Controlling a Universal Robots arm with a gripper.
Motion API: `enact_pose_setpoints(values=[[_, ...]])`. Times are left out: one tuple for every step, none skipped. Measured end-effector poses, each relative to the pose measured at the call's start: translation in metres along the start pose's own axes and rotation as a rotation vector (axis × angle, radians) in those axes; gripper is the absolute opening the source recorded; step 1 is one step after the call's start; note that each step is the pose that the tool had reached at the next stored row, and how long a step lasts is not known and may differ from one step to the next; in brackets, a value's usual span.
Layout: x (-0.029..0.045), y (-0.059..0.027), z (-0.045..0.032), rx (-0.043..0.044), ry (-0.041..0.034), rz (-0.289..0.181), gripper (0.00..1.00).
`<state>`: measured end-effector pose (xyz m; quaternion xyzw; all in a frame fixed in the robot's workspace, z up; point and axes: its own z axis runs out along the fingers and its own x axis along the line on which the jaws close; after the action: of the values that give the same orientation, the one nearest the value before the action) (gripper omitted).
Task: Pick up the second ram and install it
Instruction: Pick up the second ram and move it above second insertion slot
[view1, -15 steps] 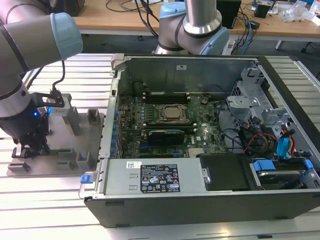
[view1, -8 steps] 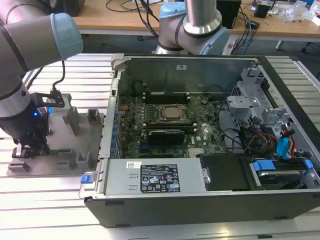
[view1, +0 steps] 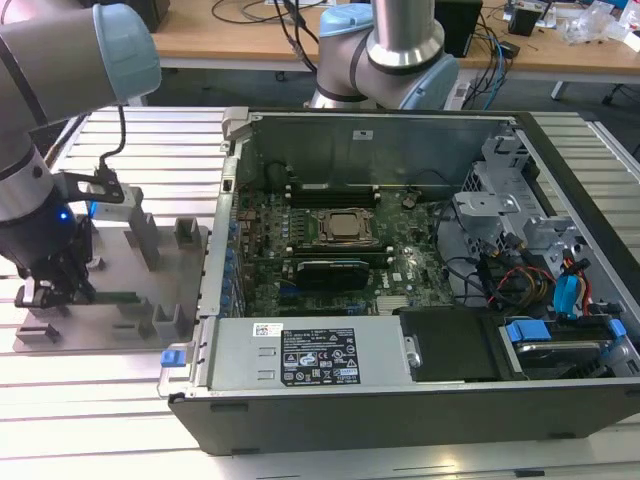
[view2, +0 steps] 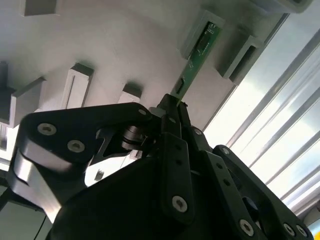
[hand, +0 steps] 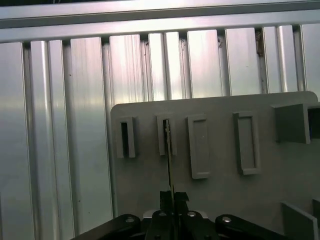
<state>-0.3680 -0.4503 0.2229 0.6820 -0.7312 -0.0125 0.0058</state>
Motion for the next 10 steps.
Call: enact_pose_setpoints(values=[[0.0000,0.0001,-0.0055,-0.0001,0.0001,0.000,0.14],[-0.0001,0.0002,-0.0097,0.0000,0.0000,0.000,0.14],[-0.0001,0.0004,-0.0139,0.0000,0.0000,0.000,0.14],[-0.0001,0.0004,-0.0160,0.0001,0.0000,0.000,0.14],[-0.0002,0.0005,-0.0212,0.0000,0.0000,0.000,0.14],[-0.0002,0.0007,-0.0254,0.0000,0.0001,0.000,0.14],[-0.0002,0.0007,-0.0273,-0.0001,0.0000,0.000,0.14],[-0.0002,0.0008,-0.0293,-0.0001,0.0000,0.000,0.14],[-0.0003,0.0009,-0.0334,-0.0001,0.0001,0.000,0.14],[-0.0003,0.0010,-0.0380,0.0000,0.0000,0.000,0.14]])
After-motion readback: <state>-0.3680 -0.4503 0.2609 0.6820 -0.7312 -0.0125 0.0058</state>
